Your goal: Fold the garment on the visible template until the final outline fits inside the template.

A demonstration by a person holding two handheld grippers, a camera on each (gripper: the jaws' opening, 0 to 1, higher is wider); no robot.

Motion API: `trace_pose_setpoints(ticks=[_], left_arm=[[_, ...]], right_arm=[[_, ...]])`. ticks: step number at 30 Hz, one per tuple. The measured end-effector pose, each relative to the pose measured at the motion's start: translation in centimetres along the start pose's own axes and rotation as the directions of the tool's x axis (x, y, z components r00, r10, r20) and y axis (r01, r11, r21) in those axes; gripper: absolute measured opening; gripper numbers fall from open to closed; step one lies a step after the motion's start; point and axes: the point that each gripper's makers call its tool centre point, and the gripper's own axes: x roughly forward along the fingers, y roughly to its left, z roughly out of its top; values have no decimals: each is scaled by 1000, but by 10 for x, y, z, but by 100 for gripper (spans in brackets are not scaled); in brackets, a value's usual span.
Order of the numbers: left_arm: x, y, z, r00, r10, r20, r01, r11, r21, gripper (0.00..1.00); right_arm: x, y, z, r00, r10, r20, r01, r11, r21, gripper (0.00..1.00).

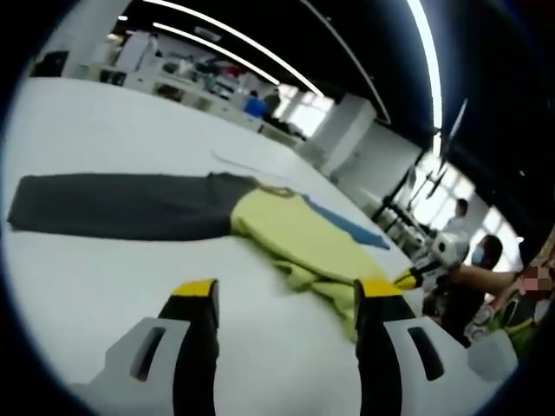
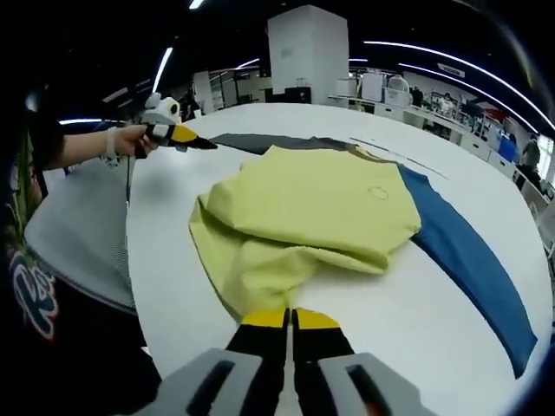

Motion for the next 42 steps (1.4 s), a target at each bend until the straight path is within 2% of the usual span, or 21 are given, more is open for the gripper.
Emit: trace_pose_setpoints(ticks=[7, 13, 19, 25, 29, 31, 36, 42], left_arm=[[21, -18, -14, 998, -42, -56, 43, 999, 25, 56], [40, -28, -27, 994, -70, -84, 71, 997, 11, 50], [58, -30, -37, 991, -66, -119, 69, 997, 23, 39], [71, -20, -44, 988, -20, -154, 27, 999, 43, 30], [76, -12, -40, 990, -3, -143, 12, 998, 64, 21], [79, -9, -37, 990, -10, -141, 19, 998, 67, 13], [81, -7, -36, 989, -16, -146, 28, 996, 82, 1], [82, -11, -34, 991, -30, -132, 41, 996, 84, 0]], right_arm=[[-14, 0, -5, 999, -28, 17, 27, 999, 38, 0], [-24, -3, -9, 998, -50, 27, 49, 997, 62, 0], [-26, -5, -8, 998, -59, 38, 56, 996, 74, 0], [-26, -6, -8, 997, -61, 43, 57, 995, 81, 0], [-25, -7, -8, 998, -59, 39, 56, 995, 80, 0], [-25, -8, -8, 997, -59, 41, 55, 995, 85, 0], [-24, -9, -9, 997, -60, 39, 57, 995, 86, 0], [-24, -9, -11, 997, -60, 39, 57, 994, 91, 0]])
